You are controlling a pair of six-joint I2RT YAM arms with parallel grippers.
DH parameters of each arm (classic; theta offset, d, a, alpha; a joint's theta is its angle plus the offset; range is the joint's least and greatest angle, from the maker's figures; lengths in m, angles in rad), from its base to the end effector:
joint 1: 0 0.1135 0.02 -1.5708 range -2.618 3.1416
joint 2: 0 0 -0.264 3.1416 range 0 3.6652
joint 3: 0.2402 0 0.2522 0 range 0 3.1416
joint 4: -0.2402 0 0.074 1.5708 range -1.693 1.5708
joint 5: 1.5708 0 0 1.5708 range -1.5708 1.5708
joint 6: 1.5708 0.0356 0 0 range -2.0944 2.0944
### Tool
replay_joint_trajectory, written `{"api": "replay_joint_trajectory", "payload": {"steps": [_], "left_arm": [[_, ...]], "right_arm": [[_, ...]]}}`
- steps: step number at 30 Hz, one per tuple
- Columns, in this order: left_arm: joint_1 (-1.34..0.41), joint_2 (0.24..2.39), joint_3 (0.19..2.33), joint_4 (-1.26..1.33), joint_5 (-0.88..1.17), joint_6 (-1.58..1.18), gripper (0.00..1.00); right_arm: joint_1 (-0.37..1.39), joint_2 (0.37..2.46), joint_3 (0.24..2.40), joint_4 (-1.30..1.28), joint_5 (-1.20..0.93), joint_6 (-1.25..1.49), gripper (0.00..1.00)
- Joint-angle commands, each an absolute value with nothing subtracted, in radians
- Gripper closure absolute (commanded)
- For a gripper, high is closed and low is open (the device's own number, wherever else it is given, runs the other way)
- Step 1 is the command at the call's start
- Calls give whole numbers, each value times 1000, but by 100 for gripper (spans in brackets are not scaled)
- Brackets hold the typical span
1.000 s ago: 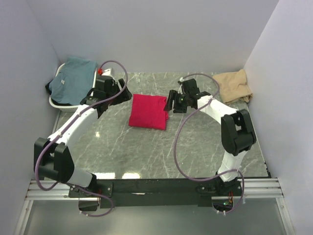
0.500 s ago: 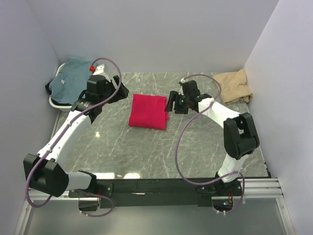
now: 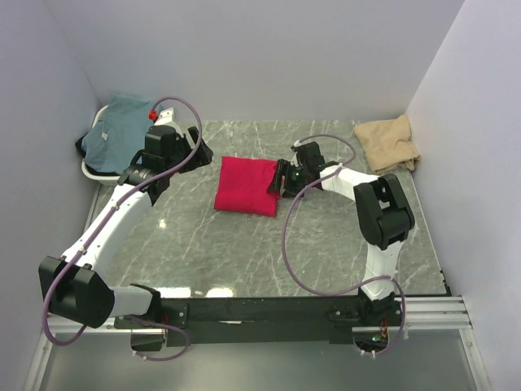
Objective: Fold and stack the t-shirts
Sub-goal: Neatly place the folded tshirt to the corner
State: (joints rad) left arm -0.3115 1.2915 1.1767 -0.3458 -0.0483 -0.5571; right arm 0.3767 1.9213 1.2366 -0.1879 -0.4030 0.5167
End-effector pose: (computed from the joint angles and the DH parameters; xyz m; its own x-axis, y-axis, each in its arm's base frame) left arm 0.2819 -0.0890 0.3501 -0.4992 -0.3941 -0.7717 0.0012 0.8903 -0.4554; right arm 0.3733 0.1627 0.1712 -0.9023 0.1318 -0.4105 -0.1461 0.8023 0.5788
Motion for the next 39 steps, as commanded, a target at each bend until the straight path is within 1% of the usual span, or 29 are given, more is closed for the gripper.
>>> {"api": "replay_joint_trajectory", "payload": {"steps": [1,10,19,22,23,25,26,28,33,35,39], "left_arm": [[-313,1273,1192,-351,-74,-528,16],[-313,1281,1197,-365,-87,-528,14],[-310,1292,1189,-365,-91,-525,13],[-310,1299,1187,-365,-81,-526,13],[-310,1301,1187,-362,-78,-526,13],[-308,1304,1186,-359,-68,-525,13],[-308,1307,1186,-360,-64,-523,13],[-308,1308,1183,-359,-57,-522,13],[-307,1315,1178,-351,-40,-522,13],[-307,1316,1175,-345,-25,-526,13],[-305,1325,1175,-330,-8,-528,13]], "right_arm": [[371,1948,1243,-104,-440,546,27],[382,2098,1313,-57,-523,595,27],[446,2258,1492,-109,-568,624,28],[456,2301,1542,-110,-583,638,38],[456,2313,1574,-120,-586,640,52],[454,2350,1635,-138,-598,635,67],[454,2361,1655,-158,-600,632,83],[456,2390,1705,-166,-626,632,100],[411,2370,1768,-132,-637,644,100],[381,2352,1827,-162,-597,624,100],[263,2319,1952,-192,-565,606,100]]}}
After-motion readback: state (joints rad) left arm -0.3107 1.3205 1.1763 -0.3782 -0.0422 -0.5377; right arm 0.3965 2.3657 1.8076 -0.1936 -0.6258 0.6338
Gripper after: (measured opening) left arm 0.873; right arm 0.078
